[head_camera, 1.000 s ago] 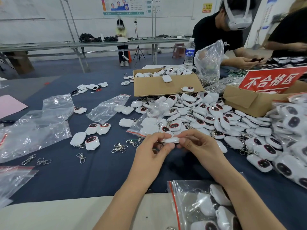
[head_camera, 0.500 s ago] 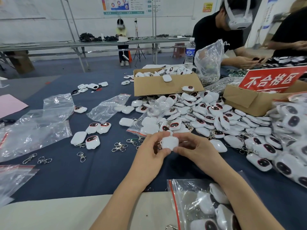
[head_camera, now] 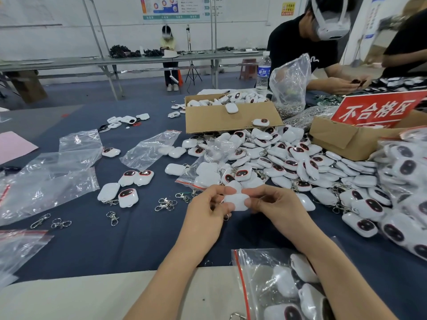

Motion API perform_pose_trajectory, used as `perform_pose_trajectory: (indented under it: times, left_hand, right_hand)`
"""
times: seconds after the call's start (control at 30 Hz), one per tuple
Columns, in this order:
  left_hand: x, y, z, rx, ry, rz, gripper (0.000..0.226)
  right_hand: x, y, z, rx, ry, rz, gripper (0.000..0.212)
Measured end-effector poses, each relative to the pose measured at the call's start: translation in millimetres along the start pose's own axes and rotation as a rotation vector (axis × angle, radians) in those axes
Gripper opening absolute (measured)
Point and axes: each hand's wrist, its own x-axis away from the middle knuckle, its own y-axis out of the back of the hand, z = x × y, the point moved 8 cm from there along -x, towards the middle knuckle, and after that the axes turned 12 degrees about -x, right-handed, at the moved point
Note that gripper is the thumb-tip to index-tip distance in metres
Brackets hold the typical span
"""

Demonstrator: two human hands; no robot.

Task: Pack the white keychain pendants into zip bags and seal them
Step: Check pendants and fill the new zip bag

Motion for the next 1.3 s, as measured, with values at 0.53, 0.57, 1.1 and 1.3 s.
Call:
perform_pose_trajectory:
  times: [0.53, 0.57, 1.1, 1.3]
  left_hand:
    - [9.8, -13.3, -21.5, 0.266, -0.050, 0.206, 0.031]
    - [11.1, -13.9, -23.7, 0.281, -0.070, 0.213, 0.034]
    - [10.1, -12.4, -21.7, 0.062, -0.110, 0.146, 0.032]
    - [6.8, -15.0, -16.1, 0.070, -0.079, 0.133, 0.029]
  right_hand:
    - [3.5, -11.3, 9.5, -0.133, 0.066, 0.130, 0.018]
    - [3.4, -9.5, 9.1, -0.148, 0.067, 0.116, 0.017]
    - [0.9, -4.2, 2.4, -0.144, 0.034, 0.093, 0.016]
    - [0.7, -2.5, -0.2, -0.098, 0.045, 0.085, 0.019]
